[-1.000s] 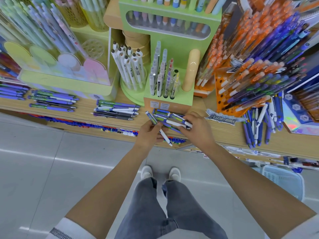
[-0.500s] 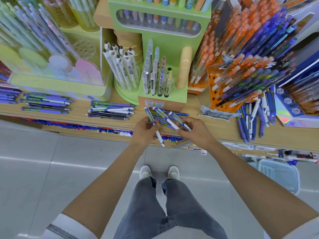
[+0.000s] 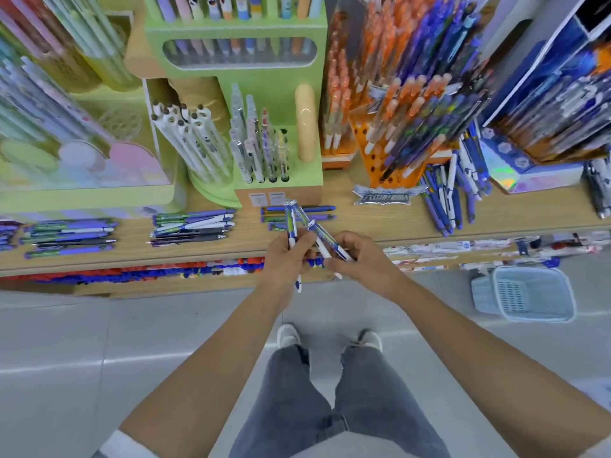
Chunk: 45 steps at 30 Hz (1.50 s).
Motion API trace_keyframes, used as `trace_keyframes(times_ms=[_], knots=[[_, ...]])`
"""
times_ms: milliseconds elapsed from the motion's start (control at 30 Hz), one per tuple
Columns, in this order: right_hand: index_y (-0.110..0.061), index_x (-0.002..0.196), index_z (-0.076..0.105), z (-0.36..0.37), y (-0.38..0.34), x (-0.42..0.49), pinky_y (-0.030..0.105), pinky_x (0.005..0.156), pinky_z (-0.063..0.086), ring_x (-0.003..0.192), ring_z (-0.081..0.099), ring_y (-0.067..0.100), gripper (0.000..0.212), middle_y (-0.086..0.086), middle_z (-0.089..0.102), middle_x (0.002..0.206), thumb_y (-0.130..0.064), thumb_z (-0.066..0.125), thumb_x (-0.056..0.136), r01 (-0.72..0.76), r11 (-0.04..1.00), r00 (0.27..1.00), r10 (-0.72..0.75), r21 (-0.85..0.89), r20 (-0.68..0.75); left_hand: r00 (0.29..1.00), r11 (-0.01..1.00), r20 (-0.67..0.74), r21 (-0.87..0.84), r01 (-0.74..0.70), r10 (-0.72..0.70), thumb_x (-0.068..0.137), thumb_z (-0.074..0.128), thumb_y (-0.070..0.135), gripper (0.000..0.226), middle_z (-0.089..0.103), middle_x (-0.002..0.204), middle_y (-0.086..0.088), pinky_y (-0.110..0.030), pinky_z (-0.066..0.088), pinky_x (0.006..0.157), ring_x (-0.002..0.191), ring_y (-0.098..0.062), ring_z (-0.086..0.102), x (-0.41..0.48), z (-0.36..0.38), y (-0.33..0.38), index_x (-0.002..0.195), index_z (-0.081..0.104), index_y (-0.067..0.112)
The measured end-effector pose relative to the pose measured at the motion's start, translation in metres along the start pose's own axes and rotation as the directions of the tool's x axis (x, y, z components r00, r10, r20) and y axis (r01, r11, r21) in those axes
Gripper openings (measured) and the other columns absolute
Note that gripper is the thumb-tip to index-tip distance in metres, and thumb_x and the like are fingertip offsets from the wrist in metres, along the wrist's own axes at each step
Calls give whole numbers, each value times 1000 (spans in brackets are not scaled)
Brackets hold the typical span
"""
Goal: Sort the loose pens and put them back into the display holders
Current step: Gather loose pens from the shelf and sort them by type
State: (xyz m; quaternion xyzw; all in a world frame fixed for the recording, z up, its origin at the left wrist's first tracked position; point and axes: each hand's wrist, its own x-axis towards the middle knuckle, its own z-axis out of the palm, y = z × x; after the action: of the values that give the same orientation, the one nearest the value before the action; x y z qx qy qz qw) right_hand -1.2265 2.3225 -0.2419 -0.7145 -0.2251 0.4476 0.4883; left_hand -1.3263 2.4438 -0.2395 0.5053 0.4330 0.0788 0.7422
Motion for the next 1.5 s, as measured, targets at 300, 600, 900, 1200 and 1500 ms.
trace_keyframes(times_ms=[300,600,900,1200,1500], knots=[[-12,100,56,-104,37,-67,27,51,46,52,58,15,8,7,67,70,-6,51,98,11,987,954,38,159,-298,999,999,-42,39,14,-13,94,45,10,16,45,54,-3,-27,40,48,48,-19,45,-27,113,-15,79,41,11],[-19,94,55,-245,76,-133,19,41,35,38,41,8,10,1,50,47,-26,50,100,-37,996,900,70,84,-431,997,970,70,239,-42,25,92,59,14,18,33,57,-1,-22,26,40,43,-13,30,-43,271,-44,82,44,16],[-17,83,45,-372,99,-141,19,45,33,44,41,8,17,4,52,61,-9,47,98,-30,977,768,157,210,-621,969,923,241,382,-44,-54,91,49,12,11,39,61,-5,-18,23,40,44,-16,31,-5,397,-39,81,43,11],[-16,93,50,-470,120,-159,19,36,29,35,37,9,11,-4,46,43,-23,47,101,41,941,619,241,337,-748,871,869,478,474,-142,-118,99,45,26,7,40,59,-3,-19,26,38,41,-16,34,5,526,-29,98,47,19],[-15,90,54,-641,182,-191,20,50,38,45,44,6,10,0,49,55,-6,56,93,-17,969,576,211,246,-790,876,806,465,563,-183,-126,92,52,10,8,50,68,-8,-21,31,40,43,-11,41,15,693,-77,94,46,15]])
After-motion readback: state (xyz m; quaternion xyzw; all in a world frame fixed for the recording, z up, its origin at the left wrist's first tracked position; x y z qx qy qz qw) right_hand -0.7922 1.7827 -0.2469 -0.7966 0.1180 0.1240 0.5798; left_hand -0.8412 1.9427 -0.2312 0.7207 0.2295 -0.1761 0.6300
